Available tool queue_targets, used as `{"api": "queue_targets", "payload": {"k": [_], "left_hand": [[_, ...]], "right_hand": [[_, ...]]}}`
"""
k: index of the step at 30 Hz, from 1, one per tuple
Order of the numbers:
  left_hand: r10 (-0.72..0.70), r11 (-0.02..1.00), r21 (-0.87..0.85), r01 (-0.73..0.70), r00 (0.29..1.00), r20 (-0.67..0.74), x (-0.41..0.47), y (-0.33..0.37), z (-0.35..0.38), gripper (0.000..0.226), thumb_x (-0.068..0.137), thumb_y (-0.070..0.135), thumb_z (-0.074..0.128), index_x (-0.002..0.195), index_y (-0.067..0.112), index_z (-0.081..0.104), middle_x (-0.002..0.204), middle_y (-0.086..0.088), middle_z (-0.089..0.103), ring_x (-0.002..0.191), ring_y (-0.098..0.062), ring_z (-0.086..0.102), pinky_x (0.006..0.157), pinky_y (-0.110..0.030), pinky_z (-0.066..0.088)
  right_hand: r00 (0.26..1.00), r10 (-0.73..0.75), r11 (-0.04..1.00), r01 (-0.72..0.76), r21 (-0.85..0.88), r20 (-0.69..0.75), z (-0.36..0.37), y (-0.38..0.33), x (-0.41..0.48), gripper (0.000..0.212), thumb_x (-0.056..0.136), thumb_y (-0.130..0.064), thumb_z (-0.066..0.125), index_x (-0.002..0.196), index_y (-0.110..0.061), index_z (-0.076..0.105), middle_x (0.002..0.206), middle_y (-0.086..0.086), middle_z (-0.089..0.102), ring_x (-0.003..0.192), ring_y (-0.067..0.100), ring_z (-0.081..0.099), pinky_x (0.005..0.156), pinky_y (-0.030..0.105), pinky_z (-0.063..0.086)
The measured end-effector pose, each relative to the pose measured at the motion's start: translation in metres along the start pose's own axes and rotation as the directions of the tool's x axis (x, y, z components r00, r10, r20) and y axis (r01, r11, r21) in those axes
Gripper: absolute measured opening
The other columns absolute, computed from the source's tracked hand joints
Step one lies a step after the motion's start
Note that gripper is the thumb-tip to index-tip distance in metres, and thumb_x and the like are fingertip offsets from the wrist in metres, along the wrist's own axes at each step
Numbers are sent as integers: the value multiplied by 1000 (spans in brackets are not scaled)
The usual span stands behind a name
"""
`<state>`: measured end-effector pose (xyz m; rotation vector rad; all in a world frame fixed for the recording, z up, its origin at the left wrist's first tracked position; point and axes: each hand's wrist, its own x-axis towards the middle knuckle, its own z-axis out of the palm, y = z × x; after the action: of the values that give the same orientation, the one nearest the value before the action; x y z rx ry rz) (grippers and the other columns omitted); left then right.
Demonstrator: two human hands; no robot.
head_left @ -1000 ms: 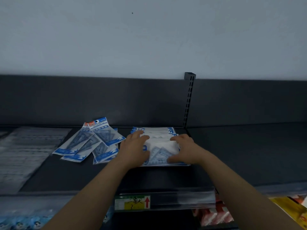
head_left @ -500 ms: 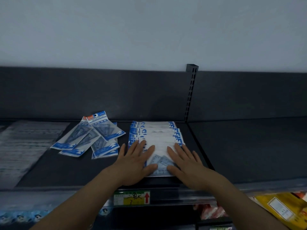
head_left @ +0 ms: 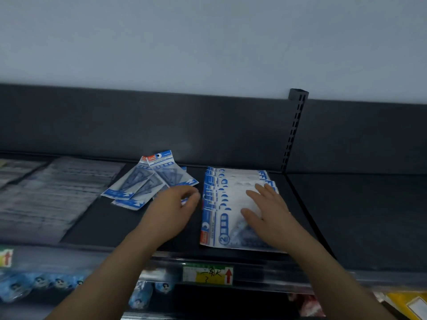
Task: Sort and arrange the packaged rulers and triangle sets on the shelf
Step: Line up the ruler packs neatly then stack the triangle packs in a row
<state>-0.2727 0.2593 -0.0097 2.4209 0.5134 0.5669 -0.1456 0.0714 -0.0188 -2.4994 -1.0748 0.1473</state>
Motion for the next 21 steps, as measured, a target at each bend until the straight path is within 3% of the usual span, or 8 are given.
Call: {"api": "queue_targets", "payload": {"k": [3, 6, 10, 12, 14, 16, 18, 21], "left_hand": [[-109, 991, 57, 120, 980, -165, 16, -36, -28, 22, 96, 27, 51, 108, 18, 68, 96, 2, 70, 81, -11, 59, 71, -24, 40], [-182, 965, 144, 217, 957, -227, 38, -76, -51, 21, 93, 21, 56, 107, 13, 69, 103, -6, 71, 93, -24, 64, 76, -29, 44], [-331, 893, 285, 349, 937, -113, 69, -108, -68, 26, 91, 27, 59, 100, 3, 61, 112, -18, 64, 103, -33, 59, 76, -33, 42], [-379, 865, 336, 371, 924, -45, 84, -118, -74, 28, 90, 34, 60, 94, 7, 56, 112, -17, 63, 102, -32, 58, 70, -30, 37], [-418, 851, 366, 376, 908, 40, 97, -121, -79, 33, 89, 37, 61, 101, 7, 56, 114, -14, 61, 104, -29, 58, 72, -28, 38], [-437, 857, 353, 374, 892, 116, 107, -124, -80, 30, 86, 35, 66, 95, 8, 56, 109, -13, 61, 104, -27, 59, 75, -29, 42], [-438, 869, 325, 374, 886, 151, 116, -127, -82, 29, 80, 32, 74, 79, 10, 54, 98, -12, 63, 99, -27, 63, 74, -30, 46], [-432, 890, 270, 368, 870, 236, 126, -135, -86, 32, 72, 31, 80, 88, 8, 65, 96, -10, 68, 94, -23, 66, 73, -31, 50]], "right_hand": [[997, -41, 997, 45, 64, -62, 7, -34, 22, 51, 101, -35, 38, 149, -17, 29, 159, 0, 20, 147, 14, 11, 118, 28, 9], [994, -46, 989, 60, 135, -103, 13, -72, 49, 46, 101, -30, 41, 143, -10, 40, 148, 6, 40, 136, 18, 36, 109, 24, 26], [998, 56, 978, -52, 200, -18, 25, -115, 93, 40, 99, -29, 49, 125, 2, 52, 126, 18, 56, 114, 29, 53, 93, 37, 42], [995, 99, 977, -103, 187, 30, 32, -132, 118, 29, 97, -29, 52, 106, -2, 57, 100, 12, 59, 93, 26, 57, 76, 36, 46], [984, 155, 975, -166, 146, 84, 38, -144, 138, 25, 94, -31, 57, 83, -10, 50, 79, 2, 49, 71, 16, 50, 59, 30, 40], [966, 203, 968, -223, 115, 163, 44, -150, 154, 27, 89, -36, 64, 91, -11, 52, 86, 1, 52, 75, 14, 52, 62, 28, 46], [944, 251, 961, -270, 61, 216, 50, -153, 165, 46, 82, -39, 71, 114, -9, 54, 110, 6, 57, 99, 22, 57, 82, 36, 52], [924, 311, 945, -325, 30, 225, 53, -156, 173, 59, 78, -36, 76, 124, -8, 50, 123, 9, 56, 111, 26, 55, 91, 36, 50]]}}
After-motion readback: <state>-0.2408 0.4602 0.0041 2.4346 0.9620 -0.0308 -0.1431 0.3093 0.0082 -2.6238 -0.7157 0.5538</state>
